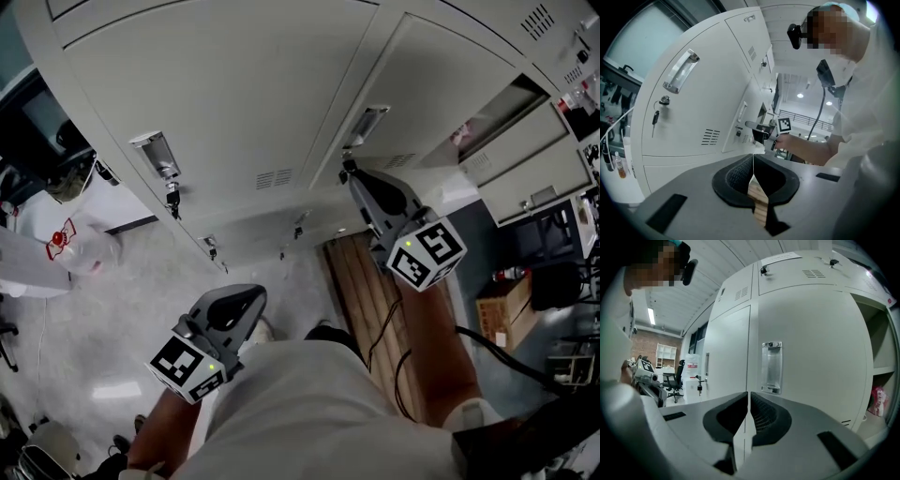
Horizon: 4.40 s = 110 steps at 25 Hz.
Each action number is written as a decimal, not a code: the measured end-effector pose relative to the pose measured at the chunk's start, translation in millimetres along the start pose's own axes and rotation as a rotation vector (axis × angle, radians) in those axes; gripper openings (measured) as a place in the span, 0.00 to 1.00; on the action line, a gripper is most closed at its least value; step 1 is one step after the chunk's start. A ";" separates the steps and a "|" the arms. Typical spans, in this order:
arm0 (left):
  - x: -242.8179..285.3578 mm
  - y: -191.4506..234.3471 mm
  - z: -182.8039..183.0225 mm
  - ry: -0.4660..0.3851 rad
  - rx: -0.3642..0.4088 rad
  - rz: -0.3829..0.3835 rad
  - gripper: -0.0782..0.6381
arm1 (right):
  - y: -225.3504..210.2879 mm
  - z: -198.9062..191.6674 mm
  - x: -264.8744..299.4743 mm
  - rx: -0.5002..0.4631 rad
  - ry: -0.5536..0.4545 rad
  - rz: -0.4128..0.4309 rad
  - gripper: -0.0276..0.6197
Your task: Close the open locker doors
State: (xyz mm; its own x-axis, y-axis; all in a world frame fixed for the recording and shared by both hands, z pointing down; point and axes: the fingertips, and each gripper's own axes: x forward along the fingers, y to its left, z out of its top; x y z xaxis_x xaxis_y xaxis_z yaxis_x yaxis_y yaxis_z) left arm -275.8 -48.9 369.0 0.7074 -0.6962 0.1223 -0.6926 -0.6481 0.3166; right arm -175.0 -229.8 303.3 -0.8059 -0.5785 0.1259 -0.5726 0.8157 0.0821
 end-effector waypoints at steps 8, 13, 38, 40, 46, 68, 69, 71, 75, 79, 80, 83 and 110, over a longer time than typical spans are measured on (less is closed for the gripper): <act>40.1 -28.1 -37.3 0.082 -0.014 -0.131 0.13 | 26.9 -39.5 -78.2 0.001 0.094 -0.013 0.08; 79.9 -87.0 -51.3 0.113 0.012 -0.204 0.13 | 34.4 -76.2 -156.0 0.057 0.146 -0.027 0.08; 270.3 -376.2 -106.2 0.229 0.128 -0.309 0.13 | -68.0 -170.6 -502.0 0.159 0.111 -0.154 0.08; 286.2 -368.6 -96.2 0.226 0.155 -0.333 0.13 | -91.2 -164.5 -496.8 0.188 0.087 -0.181 0.08; 334.9 -335.1 -60.5 0.193 0.171 -0.409 0.13 | -170.6 -134.4 -488.4 0.208 0.048 -0.286 0.08; 515.1 -369.2 20.7 0.094 0.129 -0.145 0.13 | -433.8 -50.7 -501.2 0.126 -0.089 0.022 0.18; 520.2 -374.0 24.0 0.095 0.124 -0.133 0.13 | -438.3 -48.9 -498.6 0.126 -0.088 0.056 0.18; 527.0 -381.0 29.3 0.092 0.117 -0.112 0.13 | -444.7 -47.4 -492.7 0.123 -0.081 0.116 0.19; 531.7 -387.7 34.7 0.099 0.137 -0.078 0.13 | -451.3 -43.9 -485.0 0.126 -0.089 0.212 0.23; 532.7 -386.7 37.9 0.086 0.158 -0.038 0.13 | -453.4 -42.1 -479.0 0.132 -0.096 0.302 0.23; 533.1 -386.1 37.9 0.083 0.154 -0.028 0.13 | -453.1 -42.2 -477.7 0.130 -0.094 0.323 0.24; 533.8 -385.6 37.7 0.074 0.143 -0.008 0.13 | -448.5 -42.1 -474.8 0.122 -0.093 0.389 0.25; 488.0 -352.7 26.9 0.000 0.105 0.115 0.13 | -350.3 -28.0 -429.3 0.041 -0.123 0.588 0.22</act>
State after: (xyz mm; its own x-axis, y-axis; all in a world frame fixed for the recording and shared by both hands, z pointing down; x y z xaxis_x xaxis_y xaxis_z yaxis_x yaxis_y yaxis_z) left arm 309.8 -168.4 291.7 0.6224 -0.7678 0.1520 -0.7801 -0.5927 0.2004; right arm 375.8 -267.1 248.1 -0.9993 -0.0285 0.0231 -0.0287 0.9996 -0.0049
